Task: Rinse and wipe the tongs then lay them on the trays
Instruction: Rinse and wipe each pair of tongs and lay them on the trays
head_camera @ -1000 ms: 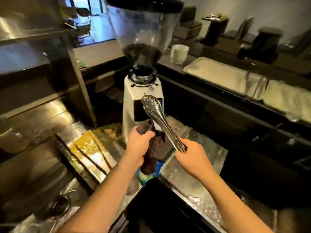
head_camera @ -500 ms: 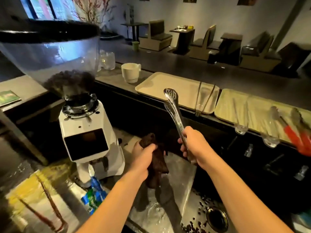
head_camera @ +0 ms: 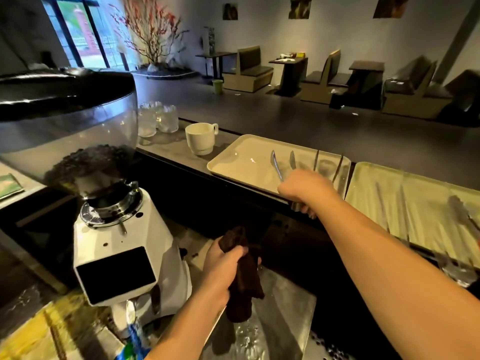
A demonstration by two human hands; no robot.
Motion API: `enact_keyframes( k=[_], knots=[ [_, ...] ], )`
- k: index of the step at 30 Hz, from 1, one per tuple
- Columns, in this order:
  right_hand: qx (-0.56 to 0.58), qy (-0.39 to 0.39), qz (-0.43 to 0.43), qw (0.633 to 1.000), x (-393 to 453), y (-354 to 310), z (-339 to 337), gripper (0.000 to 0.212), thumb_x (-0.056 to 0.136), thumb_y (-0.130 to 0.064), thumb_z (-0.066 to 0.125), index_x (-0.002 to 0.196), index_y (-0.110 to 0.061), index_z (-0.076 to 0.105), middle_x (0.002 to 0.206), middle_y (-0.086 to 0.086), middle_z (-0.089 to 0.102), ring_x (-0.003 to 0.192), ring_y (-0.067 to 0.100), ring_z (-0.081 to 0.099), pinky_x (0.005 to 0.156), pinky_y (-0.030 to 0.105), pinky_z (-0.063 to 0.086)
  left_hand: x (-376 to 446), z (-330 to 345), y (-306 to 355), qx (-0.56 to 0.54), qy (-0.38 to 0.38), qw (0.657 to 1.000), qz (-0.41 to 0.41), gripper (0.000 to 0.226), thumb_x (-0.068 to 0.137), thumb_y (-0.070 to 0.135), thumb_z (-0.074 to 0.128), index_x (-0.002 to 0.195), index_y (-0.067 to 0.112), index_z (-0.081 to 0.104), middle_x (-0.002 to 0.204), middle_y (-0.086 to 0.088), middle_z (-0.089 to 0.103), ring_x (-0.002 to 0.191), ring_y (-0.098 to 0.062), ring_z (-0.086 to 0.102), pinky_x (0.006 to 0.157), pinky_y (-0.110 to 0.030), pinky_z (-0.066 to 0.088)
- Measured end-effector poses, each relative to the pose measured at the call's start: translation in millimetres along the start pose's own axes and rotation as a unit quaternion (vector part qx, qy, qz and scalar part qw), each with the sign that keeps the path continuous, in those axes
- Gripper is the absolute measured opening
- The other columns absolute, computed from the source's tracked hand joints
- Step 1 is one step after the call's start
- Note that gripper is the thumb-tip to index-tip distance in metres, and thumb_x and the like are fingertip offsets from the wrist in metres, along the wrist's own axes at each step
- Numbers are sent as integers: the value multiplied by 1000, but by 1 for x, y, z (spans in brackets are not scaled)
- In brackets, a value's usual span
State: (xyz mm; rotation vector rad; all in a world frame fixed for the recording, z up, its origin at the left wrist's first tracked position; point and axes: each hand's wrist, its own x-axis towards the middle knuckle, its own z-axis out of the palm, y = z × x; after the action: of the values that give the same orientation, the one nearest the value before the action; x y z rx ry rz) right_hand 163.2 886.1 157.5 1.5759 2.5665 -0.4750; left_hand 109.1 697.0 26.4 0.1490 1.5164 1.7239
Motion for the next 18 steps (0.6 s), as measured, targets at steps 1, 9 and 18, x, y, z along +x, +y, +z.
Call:
enact_keyframes(
  k=[1,9,18],
  knots=[
    [-27,15,-3,1000,4,-1,2,20,83,-28,49,88,-11,58,80,8,66,67,25,67,59,31,51,1,-2,-1,5,-2,1000,3,30,90,-1,64,116,15,65,94,-20,78,80,-36,77,61,-38,61],
    [47,41,11,998,43,-6,30,42,88,-41,59,114,-9,64,102,8,62,87,28,58,70,35,46,11,-15,-7,6,1,1000,2,30,88,0,65,115,13,64,92,-19,78,82,-37,77,64,-36,60],
    [29,148,-117,982,-13,-7,56,21,86,-36,47,82,-15,52,75,3,58,63,22,51,50,31,31,8,-37,-15,-1,17,1000,2,27,87,3,68,110,16,68,89,-16,78,81,-32,77,63,-35,58]
  ],
)
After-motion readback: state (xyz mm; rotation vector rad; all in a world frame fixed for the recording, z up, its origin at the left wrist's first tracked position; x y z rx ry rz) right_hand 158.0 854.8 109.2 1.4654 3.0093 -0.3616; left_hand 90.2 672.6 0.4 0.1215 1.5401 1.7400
